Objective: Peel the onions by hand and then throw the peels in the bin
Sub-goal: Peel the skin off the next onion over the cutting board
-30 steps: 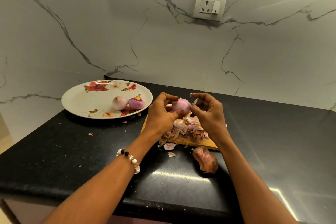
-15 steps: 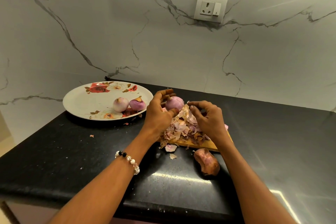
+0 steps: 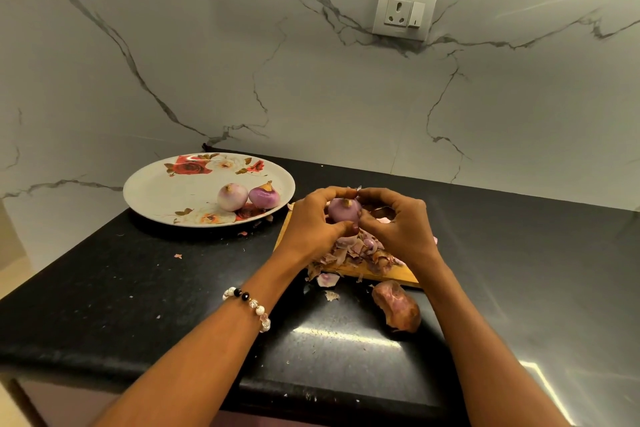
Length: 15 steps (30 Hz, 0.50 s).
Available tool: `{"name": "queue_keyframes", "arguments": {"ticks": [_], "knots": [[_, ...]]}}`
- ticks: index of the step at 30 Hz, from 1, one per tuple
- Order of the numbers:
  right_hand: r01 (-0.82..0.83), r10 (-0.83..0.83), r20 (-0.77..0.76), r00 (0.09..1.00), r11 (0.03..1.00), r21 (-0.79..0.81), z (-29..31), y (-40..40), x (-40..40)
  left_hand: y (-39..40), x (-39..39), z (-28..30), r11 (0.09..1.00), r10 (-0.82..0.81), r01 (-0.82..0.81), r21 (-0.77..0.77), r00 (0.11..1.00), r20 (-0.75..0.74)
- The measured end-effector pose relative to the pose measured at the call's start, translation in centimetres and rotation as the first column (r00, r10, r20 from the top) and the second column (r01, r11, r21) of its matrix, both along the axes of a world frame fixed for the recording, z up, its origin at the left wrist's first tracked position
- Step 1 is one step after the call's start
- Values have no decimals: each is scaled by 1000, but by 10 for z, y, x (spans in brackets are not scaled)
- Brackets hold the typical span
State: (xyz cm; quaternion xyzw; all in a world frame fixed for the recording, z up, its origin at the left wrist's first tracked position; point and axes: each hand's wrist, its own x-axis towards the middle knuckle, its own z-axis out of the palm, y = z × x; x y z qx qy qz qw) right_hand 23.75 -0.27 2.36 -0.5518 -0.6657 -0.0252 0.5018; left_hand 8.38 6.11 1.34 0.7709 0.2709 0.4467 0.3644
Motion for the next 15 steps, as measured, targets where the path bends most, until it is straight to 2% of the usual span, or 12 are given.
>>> {"name": "queue_keyframes", "arguments": {"ticks": [4,15], "knots": [[47,-45,81,996,999,-27,-1,-2,-1,-4,1,0,999,10,-9,47,1000,-19],[133,-133,-10,991,991,-8,6,-8,-12,-6,-1,4,998,33,-33,54,999,-2]]}}
